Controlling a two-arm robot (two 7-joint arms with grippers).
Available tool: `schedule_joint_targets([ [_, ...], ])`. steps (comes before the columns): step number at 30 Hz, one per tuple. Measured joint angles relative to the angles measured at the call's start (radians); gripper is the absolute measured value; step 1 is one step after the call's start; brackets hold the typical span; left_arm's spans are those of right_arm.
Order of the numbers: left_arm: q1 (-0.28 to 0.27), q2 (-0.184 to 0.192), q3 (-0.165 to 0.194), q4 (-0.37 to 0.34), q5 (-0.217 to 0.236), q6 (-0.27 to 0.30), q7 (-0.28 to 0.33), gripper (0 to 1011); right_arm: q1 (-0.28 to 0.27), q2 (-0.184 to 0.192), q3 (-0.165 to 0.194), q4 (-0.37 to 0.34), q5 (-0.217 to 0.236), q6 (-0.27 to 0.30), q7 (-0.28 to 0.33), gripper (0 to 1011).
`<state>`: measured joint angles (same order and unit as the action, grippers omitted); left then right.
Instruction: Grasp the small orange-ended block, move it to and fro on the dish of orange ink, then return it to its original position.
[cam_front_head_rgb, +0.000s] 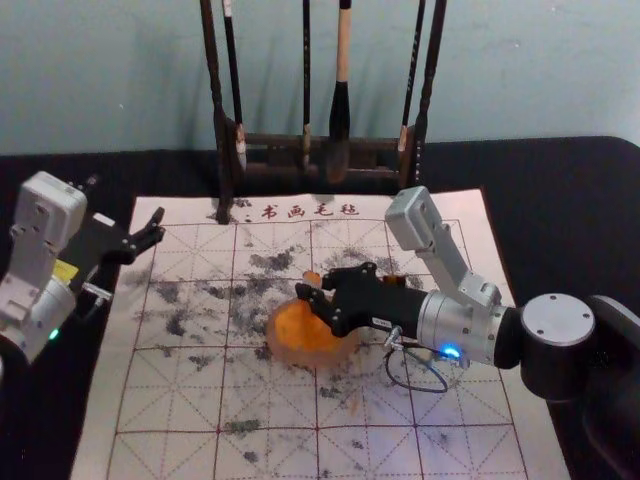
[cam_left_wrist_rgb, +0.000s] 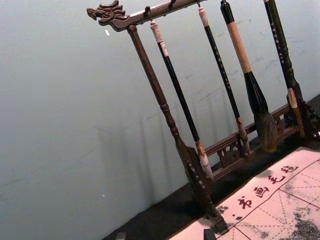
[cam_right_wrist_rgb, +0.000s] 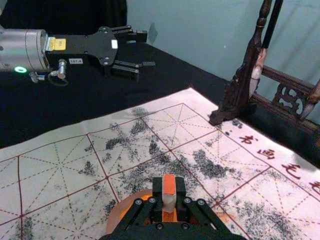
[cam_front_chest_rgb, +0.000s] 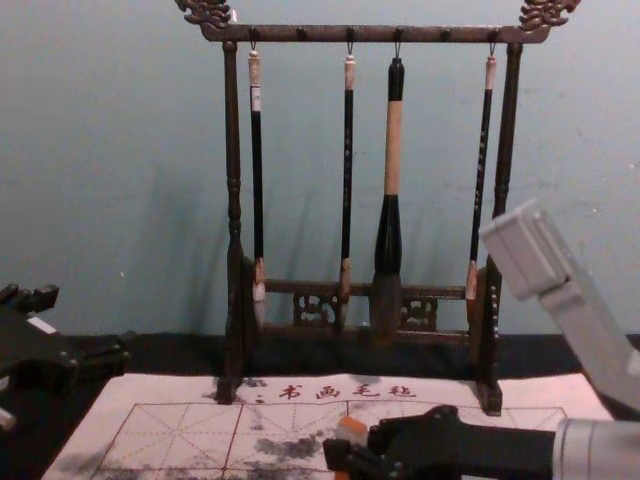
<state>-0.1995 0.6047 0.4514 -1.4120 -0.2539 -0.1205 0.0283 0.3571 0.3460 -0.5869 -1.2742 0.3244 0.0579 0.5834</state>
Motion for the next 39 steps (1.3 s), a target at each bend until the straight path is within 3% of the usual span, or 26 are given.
schedule_joint_targets([
  [25,0.000,0.000,0.000,0.000,0.000,0.000,0.000,1001,-0.012,0.019,0.011,-0.023,-0.002,0.014,-0.018,116],
  [39,0.000,0.000,0.000,0.000,0.000,0.000,0.000,1001,-0.045,0.060,0.009,-0.076,0.004,0.022,-0.003,116],
])
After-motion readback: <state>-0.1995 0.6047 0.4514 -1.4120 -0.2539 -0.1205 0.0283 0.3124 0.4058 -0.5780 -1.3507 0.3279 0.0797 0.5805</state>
